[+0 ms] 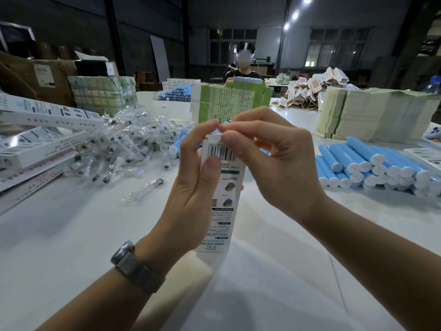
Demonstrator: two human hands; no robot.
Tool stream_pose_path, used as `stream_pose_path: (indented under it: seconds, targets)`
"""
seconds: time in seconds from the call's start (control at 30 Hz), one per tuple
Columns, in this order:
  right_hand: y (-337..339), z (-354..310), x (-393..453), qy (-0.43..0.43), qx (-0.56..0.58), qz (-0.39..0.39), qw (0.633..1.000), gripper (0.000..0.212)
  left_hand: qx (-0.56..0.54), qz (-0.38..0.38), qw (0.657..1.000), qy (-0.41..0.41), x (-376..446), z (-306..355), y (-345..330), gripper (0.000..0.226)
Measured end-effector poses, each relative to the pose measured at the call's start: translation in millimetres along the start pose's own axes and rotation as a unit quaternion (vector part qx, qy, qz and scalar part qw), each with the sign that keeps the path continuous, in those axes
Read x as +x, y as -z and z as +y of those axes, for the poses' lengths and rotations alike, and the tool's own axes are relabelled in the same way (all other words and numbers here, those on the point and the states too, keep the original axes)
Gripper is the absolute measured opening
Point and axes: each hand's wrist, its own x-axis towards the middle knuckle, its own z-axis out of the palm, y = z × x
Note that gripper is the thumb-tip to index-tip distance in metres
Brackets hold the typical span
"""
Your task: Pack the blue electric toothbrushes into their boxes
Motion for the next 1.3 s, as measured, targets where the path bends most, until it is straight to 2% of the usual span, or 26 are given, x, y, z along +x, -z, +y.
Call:
stream_pose_path:
  seconds: [0.07, 0.2, 0.27, 0.37, 0.5, 0.67, 0.8, 0.9, 1.0, 1.07, 1.3]
  targets:
    - [0, -2, 0, 0.015, -0.024, 0.000, 1.000, 0.017, -0.008, 0.000, 1.000, -0.004, 0, -1, 0, 0.036]
    - [-1, -11, 4, -0.087, 0.059, 0.027, 0.994, 0.004, 0.006, 0.001, 1.000, -0.016, 0, -4, 3, 0.037]
    - [-2, -13, 4, -0.107, 0.038, 0.041, 0.993, 0.005, 0.039, -0.004, 0.999, -0.022, 0, -6, 5, 0.043]
    - [-7, -15, 2, -0.066, -0.020, 0.031, 0.997, 0.005, 0.089, -0.005, 0.994, -0.063, 0, -10, 6, 0.046]
    - [-13, -10, -7, -0.028, -0.074, 0.021, 0.997, 0.017, 0.060, 0.019, 0.994, -0.084, -1, -12, 4, 0.037]
    - [-6, -10, -4, -0.134, 0.108, -0.035, 0.985, 0.028, -0.003, 0.033, 0.999, -0.038, 0, -6, 5, 0.029]
    - [-2, -7, -1, -0.111, 0.148, -0.017, 0.983, 0.008, -0.004, 0.018, 0.999, -0.035, 0, 0, 4, 0.035]
    - [-1, -9, 2, -0.128, 0.176, -0.016, 0.976, 0.009, 0.005, 0.021, 0.999, -0.032, 0, 2, 4, 0.036]
    - [5, -12, 9, -0.189, 0.201, -0.049, 0.960, 0.012, 0.043, 0.022, 0.998, -0.036, 0, 2, 4, 0.036]
    - [8, -17, 13, -0.202, 0.176, -0.072, 0.961, 0.015, 0.055, 0.022, 0.997, -0.040, -1, 3, 4, 0.035]
    - [12, -21, 17, -0.144, 0.083, -0.102, 0.981, 0.015, 0.028, 0.020, 0.998, -0.051, -1, 4, 3, 0.026]
